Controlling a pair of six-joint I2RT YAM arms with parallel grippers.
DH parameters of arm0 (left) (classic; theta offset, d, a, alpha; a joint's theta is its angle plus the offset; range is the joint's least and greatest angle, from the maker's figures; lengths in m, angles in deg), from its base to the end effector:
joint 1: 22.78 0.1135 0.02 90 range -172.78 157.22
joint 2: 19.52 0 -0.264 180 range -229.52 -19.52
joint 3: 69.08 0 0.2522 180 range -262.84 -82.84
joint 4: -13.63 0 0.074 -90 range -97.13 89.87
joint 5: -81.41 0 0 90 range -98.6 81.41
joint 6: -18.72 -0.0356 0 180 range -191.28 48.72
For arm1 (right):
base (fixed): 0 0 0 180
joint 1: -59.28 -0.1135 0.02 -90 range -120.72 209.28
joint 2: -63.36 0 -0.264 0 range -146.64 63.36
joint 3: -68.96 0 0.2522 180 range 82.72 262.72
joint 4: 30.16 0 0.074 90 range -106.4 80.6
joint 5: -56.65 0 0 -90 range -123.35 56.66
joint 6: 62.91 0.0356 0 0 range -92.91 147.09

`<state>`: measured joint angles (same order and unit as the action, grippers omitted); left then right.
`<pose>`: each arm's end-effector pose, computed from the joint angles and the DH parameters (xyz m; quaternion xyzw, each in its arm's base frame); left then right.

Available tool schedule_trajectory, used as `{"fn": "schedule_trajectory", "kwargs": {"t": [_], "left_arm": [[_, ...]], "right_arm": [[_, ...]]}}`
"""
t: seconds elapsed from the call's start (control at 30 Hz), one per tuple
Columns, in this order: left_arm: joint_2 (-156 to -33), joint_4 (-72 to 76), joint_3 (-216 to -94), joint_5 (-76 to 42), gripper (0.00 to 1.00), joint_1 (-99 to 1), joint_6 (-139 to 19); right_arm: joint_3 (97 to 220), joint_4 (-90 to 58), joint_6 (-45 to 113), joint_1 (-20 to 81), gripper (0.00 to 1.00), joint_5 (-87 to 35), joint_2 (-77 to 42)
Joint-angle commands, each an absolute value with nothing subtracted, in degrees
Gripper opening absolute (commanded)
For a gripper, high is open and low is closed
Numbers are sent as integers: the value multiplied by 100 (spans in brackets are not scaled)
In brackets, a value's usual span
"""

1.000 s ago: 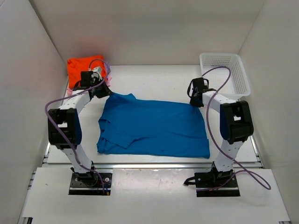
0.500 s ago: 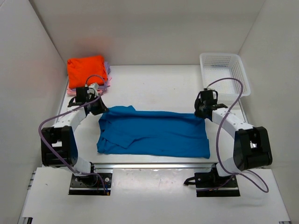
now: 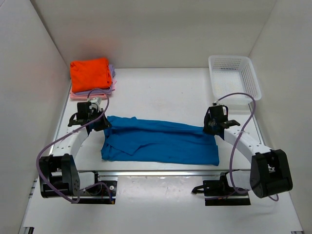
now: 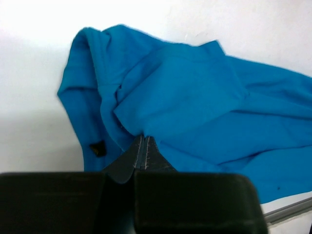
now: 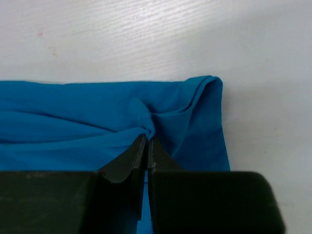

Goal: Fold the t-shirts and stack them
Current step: Fold the other side of the tshirt into a rectangle

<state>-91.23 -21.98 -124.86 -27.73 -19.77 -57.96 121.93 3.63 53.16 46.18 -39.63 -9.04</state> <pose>0.2469 0.0013 0.2107 -0.0780 0.9294 -0.1855 0.3094 0.2381 0.0514 0.1936 0.1242 0.9395 0.0566 0.3142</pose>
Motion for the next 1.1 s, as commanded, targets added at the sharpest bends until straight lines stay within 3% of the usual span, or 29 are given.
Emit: {"fn": "schedule_trajectory", "kwargs": {"t": [0.0, 0.5, 0.57, 0.6, 0.8, 1.07], "left_arm": [[-8817, -2299, -12284, -2548, 0, -1944, -5853], [-8386, -2659, -11941, -2284, 0, -1874, -5889], [-8263, -2659, -11774, -2161, 13, -1909, -5810], [-8237, -2650, -11739, -2160, 27, -1891, -5766], [-7868, -2676, -11659, -1835, 43, -1856, -5651], [-8112, -2212, -11861, -2010, 48, -2014, -5415]], "right_arm": [[12096, 460, 5452, 4592, 1, -3967, -635], [11876, 943, 5337, 4908, 3, -3625, -476], [11859, 1005, 5320, 4899, 8, -3598, -476], [11885, 1092, 5346, 4908, 11, -3598, -441], [11990, 1575, 5434, 4952, 20, -3563, -46], [12411, 1357, 5013, 5277, 22, -3493, -211]]}}
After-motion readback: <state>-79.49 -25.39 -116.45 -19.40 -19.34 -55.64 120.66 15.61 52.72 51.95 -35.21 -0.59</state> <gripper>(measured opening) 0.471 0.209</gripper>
